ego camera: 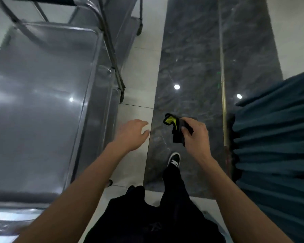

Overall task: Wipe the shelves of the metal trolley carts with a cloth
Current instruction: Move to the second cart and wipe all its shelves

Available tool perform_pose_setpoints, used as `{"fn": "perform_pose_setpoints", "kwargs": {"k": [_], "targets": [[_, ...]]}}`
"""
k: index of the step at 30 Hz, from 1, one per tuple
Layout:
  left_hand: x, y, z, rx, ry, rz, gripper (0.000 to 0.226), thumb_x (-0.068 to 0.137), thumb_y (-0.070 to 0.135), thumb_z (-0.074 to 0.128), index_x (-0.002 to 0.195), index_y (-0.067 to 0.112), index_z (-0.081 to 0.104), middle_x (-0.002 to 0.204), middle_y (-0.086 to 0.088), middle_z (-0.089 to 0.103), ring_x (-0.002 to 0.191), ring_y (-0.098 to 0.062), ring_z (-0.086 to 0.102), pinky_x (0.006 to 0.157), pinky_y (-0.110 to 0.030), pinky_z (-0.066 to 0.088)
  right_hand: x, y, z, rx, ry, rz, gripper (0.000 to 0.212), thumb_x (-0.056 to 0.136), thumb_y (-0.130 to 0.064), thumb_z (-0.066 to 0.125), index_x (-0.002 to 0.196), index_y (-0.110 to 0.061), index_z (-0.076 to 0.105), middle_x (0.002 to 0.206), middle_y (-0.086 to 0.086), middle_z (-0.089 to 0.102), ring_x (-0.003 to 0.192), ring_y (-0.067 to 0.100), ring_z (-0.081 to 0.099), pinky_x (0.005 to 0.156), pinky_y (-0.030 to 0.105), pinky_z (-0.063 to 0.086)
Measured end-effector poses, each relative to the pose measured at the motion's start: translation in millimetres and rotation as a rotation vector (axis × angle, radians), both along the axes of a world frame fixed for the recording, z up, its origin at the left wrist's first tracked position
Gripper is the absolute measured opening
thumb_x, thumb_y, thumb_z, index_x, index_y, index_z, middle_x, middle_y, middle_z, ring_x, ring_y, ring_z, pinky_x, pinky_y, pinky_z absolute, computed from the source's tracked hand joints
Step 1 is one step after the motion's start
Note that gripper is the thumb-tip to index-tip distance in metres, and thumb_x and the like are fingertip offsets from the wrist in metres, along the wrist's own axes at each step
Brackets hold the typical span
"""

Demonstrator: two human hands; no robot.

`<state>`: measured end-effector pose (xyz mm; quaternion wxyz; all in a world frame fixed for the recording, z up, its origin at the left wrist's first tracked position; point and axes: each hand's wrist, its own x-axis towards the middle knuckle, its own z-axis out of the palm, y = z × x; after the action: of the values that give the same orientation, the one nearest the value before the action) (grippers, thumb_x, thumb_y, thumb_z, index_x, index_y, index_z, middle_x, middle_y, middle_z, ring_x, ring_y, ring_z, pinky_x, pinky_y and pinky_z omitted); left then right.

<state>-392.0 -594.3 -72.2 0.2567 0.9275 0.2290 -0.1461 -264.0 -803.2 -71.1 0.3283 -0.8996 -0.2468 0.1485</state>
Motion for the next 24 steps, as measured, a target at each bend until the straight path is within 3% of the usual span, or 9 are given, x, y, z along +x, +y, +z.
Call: {"fn": "perform_pose_setpoints", "kwargs": {"k": [6, 10, 20, 24], "targets": [[46.7, 8.8, -16.6, -0.044, 0.067, 0.307, 0.05, 0.101, 0.048, 0.046, 0.146, 0.025, 0.048, 0.149, 0.003, 0.05, 0.136, -0.02, 0.046, 0.113, -0.04, 0.038, 119.0, 52.7, -15.6, -0.039, 0.037, 0.297, 0.028, 0.093, -0.006, 0.059, 0.117, -0.017, 0.069, 0.108, -0.001, 0.07, 0.104, 0.027, 0.06, 0.089, 0.049, 0.05], [57.3, 15.9, -21.9, -0.097, 0.053, 0.547, 0.049, 0.101, 0.046, 0.048, 0.145, 0.025, 0.049, 0.149, 0.002, 0.05, 0.137, -0.019, 0.044, 0.113, -0.039, 0.037, 157.3, 102.2, -18.5, -0.067, 0.04, 0.485, 0.029, 0.095, -0.008, 0.058, 0.119, -0.02, 0.068, 0.111, -0.004, 0.07, 0.108, 0.025, 0.059, 0.093, 0.049, 0.049], [75.1, 60.2, -48.2, -0.139, 0.023, 0.877, 0.05, 0.103, 0.043, 0.045, 0.149, 0.023, 0.045, 0.153, 0.0, 0.044, 0.138, -0.02, 0.043, 0.113, -0.045, 0.036, 174.3, 231.3, -51.6, -0.066, 0.025, 0.854, 0.031, 0.094, -0.011, 0.059, 0.121, -0.023, 0.068, 0.113, -0.006, 0.068, 0.11, 0.022, 0.055, 0.099, 0.046, 0.044], [71.0, 48.0, -54.8, -0.109, 0.026, 1.022, 0.049, 0.103, 0.042, 0.045, 0.147, 0.022, 0.047, 0.151, -0.001, 0.048, 0.136, -0.02, 0.044, 0.113, -0.037, 0.035, 173.8, 259.2, -62.5, -0.09, 0.048, 1.036, 0.031, 0.093, -0.01, 0.059, 0.121, -0.021, 0.068, 0.111, -0.004, 0.069, 0.107, 0.024, 0.057, 0.095, 0.047, 0.047]]}}
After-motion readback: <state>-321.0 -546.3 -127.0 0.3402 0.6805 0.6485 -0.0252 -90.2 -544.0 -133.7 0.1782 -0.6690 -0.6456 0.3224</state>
